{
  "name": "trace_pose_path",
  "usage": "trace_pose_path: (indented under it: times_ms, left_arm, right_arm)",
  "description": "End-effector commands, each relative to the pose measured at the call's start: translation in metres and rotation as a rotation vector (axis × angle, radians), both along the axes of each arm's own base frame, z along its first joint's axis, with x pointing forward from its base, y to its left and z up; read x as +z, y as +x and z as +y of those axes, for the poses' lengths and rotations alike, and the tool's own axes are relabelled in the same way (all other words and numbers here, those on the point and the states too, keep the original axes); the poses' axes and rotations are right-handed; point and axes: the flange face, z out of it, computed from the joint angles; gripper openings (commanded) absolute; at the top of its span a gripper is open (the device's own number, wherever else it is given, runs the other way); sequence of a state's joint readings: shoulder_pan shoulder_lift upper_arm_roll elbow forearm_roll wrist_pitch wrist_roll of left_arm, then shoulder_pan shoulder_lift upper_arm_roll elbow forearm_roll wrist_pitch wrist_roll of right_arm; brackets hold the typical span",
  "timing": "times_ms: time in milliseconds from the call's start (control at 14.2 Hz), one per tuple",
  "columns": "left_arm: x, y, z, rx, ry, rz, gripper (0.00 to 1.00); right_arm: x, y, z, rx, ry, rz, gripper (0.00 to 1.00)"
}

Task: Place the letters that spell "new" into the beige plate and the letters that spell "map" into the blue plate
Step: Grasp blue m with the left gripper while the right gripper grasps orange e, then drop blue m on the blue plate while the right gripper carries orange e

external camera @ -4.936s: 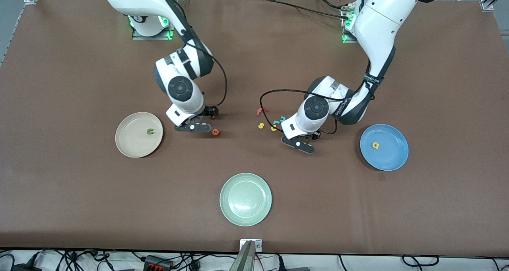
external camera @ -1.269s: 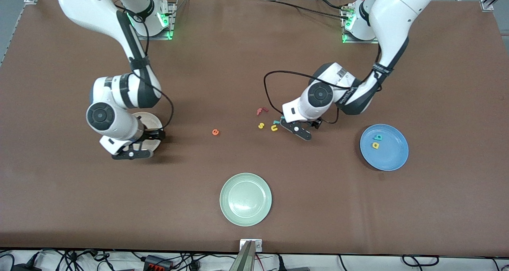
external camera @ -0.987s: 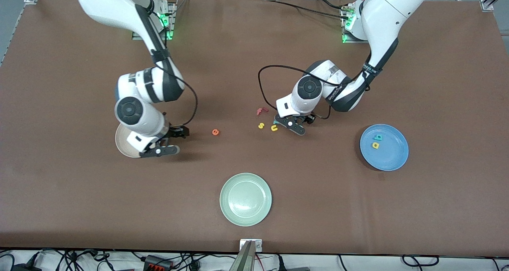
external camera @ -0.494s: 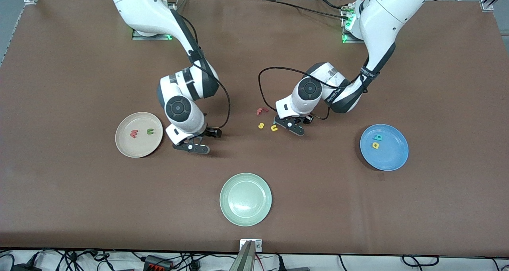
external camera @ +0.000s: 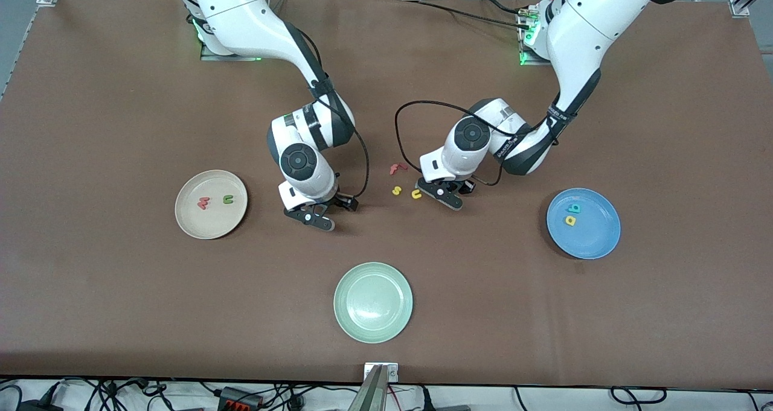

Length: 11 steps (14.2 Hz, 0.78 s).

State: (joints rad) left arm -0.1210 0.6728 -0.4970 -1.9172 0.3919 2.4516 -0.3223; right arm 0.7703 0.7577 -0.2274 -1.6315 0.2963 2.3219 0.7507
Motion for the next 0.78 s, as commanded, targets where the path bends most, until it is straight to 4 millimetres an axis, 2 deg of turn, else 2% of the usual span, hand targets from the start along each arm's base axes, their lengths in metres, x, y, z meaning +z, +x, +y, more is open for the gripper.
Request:
trace_pose_path:
  times_ms: [0,141,282,423,564,705]
  left_arm:
    - [0.003,0.009,0.011,0.008,0.02,-0.029,0.16]
    - [0.031,0.027,0.039,0.041,0.098,-0.017,0.16]
    - [0.069,0.051,0.072,0.027,0.184,0.014,0.16]
    - [0.094,0.082,0.125,-0.031,0.212,0.059,0.16]
    - [0.104,0.101,0.17,-0.114,0.223,0.1,0.16]
    - [0.102,0.115,0.226,-0.135,0.216,0.125,0.16]
  right_arm:
    - [-0.007,0.006,-0.008,-0.048,-0.002,0.013,0.99]
    - [-0.011,0.004,-0.01,-0.104,-0.012,0.022,0.96]
    - [-0.015,0.002,-0.012,-0.127,-0.02,0.03,0.93]
    - [-0.015,0.002,-0.014,-0.13,-0.02,0.032,0.8]
    - [-0.015,0.002,-0.014,-0.133,-0.021,0.033,0.61]
    - [-0.015,0.0,-0.011,-0.127,-0.022,0.037,0.56]
